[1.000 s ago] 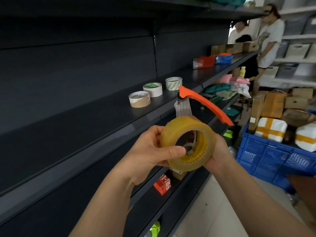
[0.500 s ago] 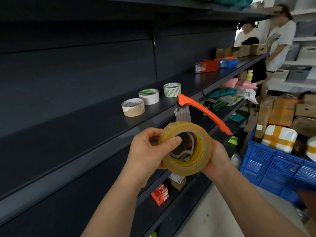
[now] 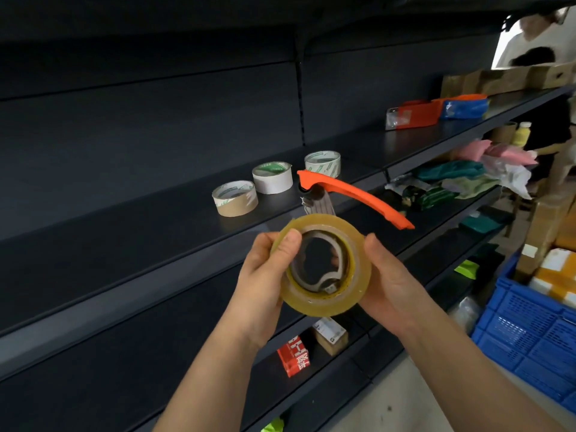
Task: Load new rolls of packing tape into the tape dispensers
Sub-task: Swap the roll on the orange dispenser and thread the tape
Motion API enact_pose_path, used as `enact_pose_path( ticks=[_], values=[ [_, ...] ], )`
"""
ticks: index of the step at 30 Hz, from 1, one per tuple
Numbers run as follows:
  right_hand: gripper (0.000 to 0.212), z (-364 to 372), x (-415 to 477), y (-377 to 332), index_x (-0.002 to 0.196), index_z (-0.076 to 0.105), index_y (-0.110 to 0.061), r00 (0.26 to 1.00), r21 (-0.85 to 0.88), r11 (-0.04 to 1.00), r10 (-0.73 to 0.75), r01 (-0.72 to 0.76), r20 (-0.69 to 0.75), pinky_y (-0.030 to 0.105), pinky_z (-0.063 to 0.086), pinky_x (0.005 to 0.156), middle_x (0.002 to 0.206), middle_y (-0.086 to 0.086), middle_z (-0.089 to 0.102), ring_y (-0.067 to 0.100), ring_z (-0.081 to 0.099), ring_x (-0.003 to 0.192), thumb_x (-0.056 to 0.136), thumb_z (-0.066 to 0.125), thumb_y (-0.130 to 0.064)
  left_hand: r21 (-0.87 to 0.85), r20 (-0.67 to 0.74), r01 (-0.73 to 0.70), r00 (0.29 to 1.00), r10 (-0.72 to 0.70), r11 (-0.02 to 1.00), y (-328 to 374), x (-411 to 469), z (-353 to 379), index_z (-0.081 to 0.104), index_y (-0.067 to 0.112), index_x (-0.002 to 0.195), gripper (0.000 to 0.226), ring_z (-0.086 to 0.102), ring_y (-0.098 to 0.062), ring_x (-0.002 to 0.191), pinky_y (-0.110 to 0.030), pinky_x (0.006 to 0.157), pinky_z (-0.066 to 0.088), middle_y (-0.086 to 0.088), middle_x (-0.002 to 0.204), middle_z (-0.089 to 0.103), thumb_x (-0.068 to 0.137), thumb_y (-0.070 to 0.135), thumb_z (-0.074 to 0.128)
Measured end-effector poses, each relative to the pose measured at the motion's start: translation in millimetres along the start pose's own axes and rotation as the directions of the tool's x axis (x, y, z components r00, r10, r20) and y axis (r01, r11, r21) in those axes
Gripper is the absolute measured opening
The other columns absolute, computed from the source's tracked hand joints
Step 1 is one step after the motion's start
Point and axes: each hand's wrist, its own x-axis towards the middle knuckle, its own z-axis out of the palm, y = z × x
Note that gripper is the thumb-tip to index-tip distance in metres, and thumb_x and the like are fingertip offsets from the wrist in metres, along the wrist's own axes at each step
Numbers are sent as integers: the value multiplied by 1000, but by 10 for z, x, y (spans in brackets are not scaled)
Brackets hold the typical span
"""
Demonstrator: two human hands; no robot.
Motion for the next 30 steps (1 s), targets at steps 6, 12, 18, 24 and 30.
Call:
enact_pose_path(
  ticks=[6,12,18,24,30],
  values=[
    [58,-213,27,-130,121,65,-11,995,-179,980,98,-91,32,31,56,88,120,18,66,28,62,113,73,79,-40,-62,-126,-42,991,34,997,-55,34,169,59,2,119,52,65,-29,111,-45,99,50,-18,118,68,83,39,69],
    [43,-272,-49,-207,120,66,-11,988,-291,949,142,-118,63,27,55,91,121,13,68,19,64,116,84,59,-32,-91,-203,-36,979,17,995,-120,-19,295,60,1,118,53,67,-32,108,-43,93,54,-19,115,69,78,36,68],
    [38,-305,-44,-207,116,67,-9,991,-165,981,115,-103,62,29,58,80,112,8,74,21,69,108,81,60,-21,-246,-178,-41,984,-4,968,-121,-59,286,53,-1,128,59,67,-37,105,-50,100,50,-26,122,64,75,14,75],
    [31,-357,-72,-174,106,75,-10,985,-34,994,112,-109,134,30,57,84,112,13,73,22,70,103,79,64,-22,-105,-31,-72,997,69,992,-67,-161,263,58,2,124,54,70,-24,98,-30,84,56,-15,109,72,74,5,77],
    [44,-350,-102,-37,133,58,-9,982,-116,982,161,-149,99,51,42,108,135,15,60,29,54,129,96,53,-33,-28,-179,-139,975,132,990,-70,-237,350,64,5,116,49,72,-28,95,-31,80,56,-13,103,75,69,6,77]
  ],
)
